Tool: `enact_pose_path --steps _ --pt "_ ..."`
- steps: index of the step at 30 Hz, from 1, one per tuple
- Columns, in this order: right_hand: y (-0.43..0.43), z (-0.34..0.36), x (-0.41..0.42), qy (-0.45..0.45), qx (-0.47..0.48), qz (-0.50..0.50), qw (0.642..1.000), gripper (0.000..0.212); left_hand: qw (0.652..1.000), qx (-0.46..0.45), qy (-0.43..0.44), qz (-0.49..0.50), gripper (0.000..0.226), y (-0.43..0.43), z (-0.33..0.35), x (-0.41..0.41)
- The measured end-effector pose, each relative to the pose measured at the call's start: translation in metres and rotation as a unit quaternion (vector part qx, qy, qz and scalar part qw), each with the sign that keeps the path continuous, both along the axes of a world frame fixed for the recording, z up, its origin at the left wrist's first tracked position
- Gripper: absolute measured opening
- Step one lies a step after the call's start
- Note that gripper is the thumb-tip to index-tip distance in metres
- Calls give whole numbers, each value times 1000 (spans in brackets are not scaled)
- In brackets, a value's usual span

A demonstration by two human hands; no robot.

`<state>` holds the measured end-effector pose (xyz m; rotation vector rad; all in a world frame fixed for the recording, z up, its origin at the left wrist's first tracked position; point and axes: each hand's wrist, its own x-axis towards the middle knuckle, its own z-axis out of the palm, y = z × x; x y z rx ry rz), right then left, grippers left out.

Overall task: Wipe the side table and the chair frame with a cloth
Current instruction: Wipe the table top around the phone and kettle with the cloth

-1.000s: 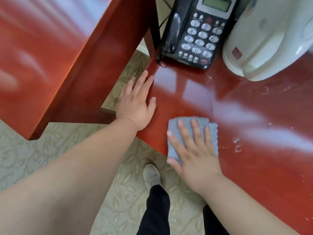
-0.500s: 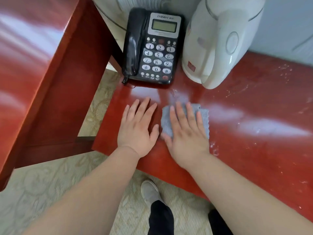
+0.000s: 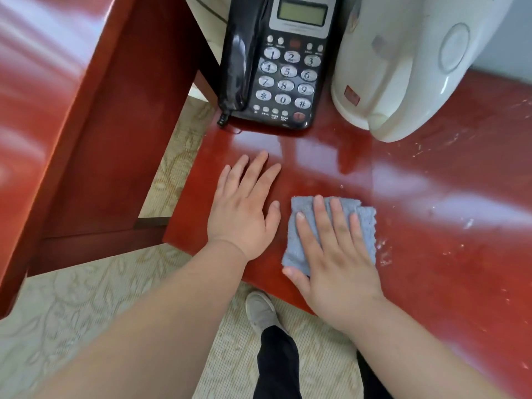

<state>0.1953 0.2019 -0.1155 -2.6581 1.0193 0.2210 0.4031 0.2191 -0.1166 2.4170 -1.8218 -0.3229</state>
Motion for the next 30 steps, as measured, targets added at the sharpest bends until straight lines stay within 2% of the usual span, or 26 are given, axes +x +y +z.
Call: enact_pose_path --steps 4,9,13,18,20,26,30 --pt "-51 -10 31 -34 -44 -60 997 75 1000 1 -6 1 62 1 -1 0" --pt "-122 -18 61 -81 -63 -35 994 67 1000 -10 -11 2 61 1 -2 0" --pt "-81 -12 44 -75 -34 -99 992 73 1000 -9 -5 4 62 1 0 -2" --pt "13 -1 -17 -69 -17 11 997 73 1000 -13 -9 2 61 1 0 -2" --pt "4 -4 -21 -73 -20 28 997 74 1000 -17 -8 1 61 1 -1 -1" --pt "-109 -13 40 -86 -59 -60 993 76 1000 -10 -13 3 61 0 -1 -2" --pt "-76 -12 27 -75 -45 -94 992 74 1000 -6 -12 3 61 1 0 -2"
